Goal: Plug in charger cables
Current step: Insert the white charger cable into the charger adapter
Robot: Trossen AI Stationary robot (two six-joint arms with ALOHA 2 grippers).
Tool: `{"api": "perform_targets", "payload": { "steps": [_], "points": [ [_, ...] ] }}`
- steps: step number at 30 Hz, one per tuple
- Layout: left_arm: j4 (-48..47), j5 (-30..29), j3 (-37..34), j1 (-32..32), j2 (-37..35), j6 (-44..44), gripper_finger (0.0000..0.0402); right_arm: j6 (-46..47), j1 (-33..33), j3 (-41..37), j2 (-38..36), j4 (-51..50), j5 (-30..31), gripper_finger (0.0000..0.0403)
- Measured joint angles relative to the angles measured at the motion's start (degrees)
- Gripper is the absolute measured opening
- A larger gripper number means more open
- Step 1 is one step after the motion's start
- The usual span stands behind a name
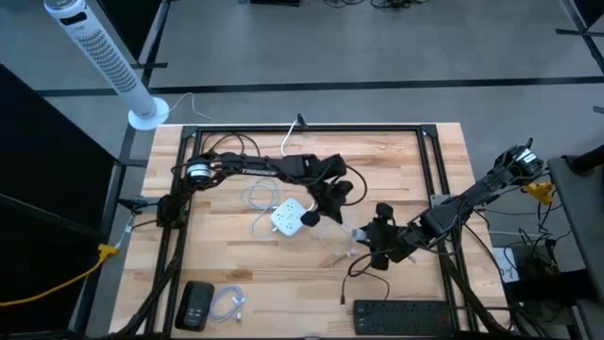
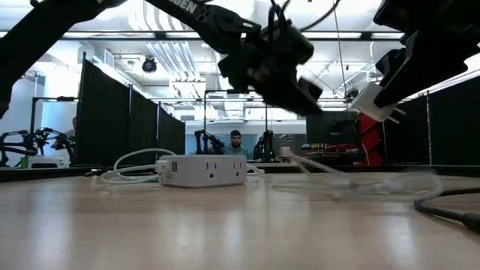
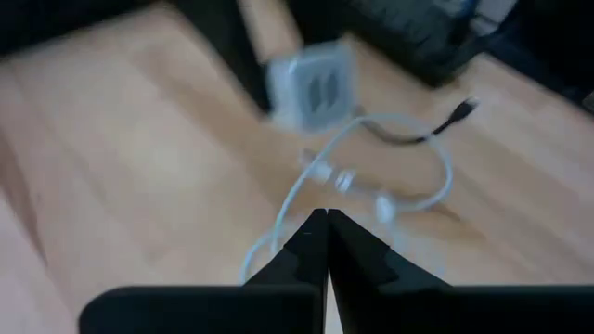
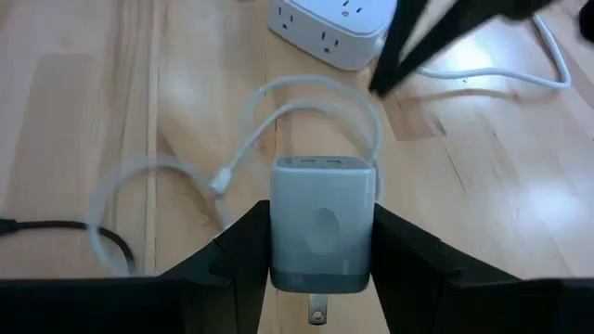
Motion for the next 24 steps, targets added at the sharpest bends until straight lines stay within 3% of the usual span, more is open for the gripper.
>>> {"api": "perform_targets", "payload": {
  "steps": [5, 13, 20, 24],
  "points": [
    [0.5, -2.9, -2.4, 0.0, 0.0, -1.1, 0.0002, 4.8, 0.0, 0.0, 0.0, -0.1, -2.8, 0.0145],
    [0.6, -1.6, -4.4, -5.2, 0.0, -1.0, 0.0001, 13.7, 0.0, 0.0, 0.4, -0.3, -19.9, 0.0145],
    [2.5, -2.7, -4.5, -10.4, 0.0, -1.0, 0.0, 13.5, -0.4, 0.2, 8.1, -0.9, -23.1, 0.0145],
    [0.8, -10.5, -4.5, -11.0, 0.0, -1.1, 0.0, 12.8, -1.9, 1.4, 13.8, -0.2, -24.2, 0.0145]
  ]
}}
